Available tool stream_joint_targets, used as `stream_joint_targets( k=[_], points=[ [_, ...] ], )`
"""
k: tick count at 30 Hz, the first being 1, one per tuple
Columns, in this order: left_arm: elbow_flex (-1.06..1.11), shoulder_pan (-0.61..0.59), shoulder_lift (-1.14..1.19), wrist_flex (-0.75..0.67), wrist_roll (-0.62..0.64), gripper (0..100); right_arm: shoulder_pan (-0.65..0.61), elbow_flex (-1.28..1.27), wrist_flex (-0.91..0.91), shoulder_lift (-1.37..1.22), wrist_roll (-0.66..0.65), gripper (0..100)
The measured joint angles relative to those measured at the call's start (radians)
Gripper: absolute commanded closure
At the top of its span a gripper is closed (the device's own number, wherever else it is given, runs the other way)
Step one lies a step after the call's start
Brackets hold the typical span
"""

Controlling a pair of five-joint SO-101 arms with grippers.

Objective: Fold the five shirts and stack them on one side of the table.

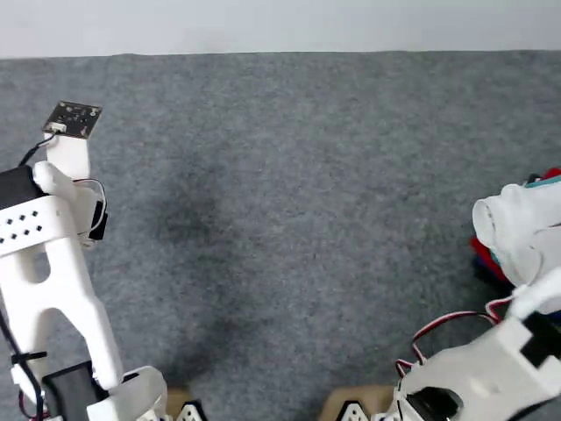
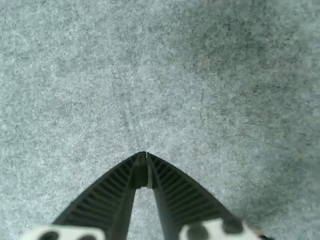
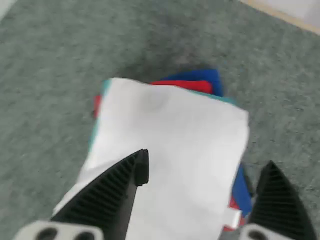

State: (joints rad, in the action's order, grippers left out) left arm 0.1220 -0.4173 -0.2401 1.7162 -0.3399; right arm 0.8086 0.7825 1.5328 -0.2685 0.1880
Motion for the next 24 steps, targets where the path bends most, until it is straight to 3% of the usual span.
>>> stream_joint_targets(
  k=[4,5,7,18,24],
  points=[
    [0.0,0.0,0.0,0.0,0.0,100,-0.063,0.0,0.035,0.017,0.003,98.3],
    [0.0,0.0,0.0,0.0,0.0,100,-0.074,0.0,0.046,0.017,0.003,99.6],
    [0.0,0.0,0.0,0.0,0.0,100,-0.089,0.0,0.069,0.018,0.003,95.7],
    [0.0,0.0,0.0,0.0,0.0,100,-0.118,-0.239,0.13,-0.112,0.003,99.0],
    [0.0,0.0,0.0,0.0,0.0,100,-0.172,-0.245,0.132,-0.196,0.003,99.0]
  ],
)
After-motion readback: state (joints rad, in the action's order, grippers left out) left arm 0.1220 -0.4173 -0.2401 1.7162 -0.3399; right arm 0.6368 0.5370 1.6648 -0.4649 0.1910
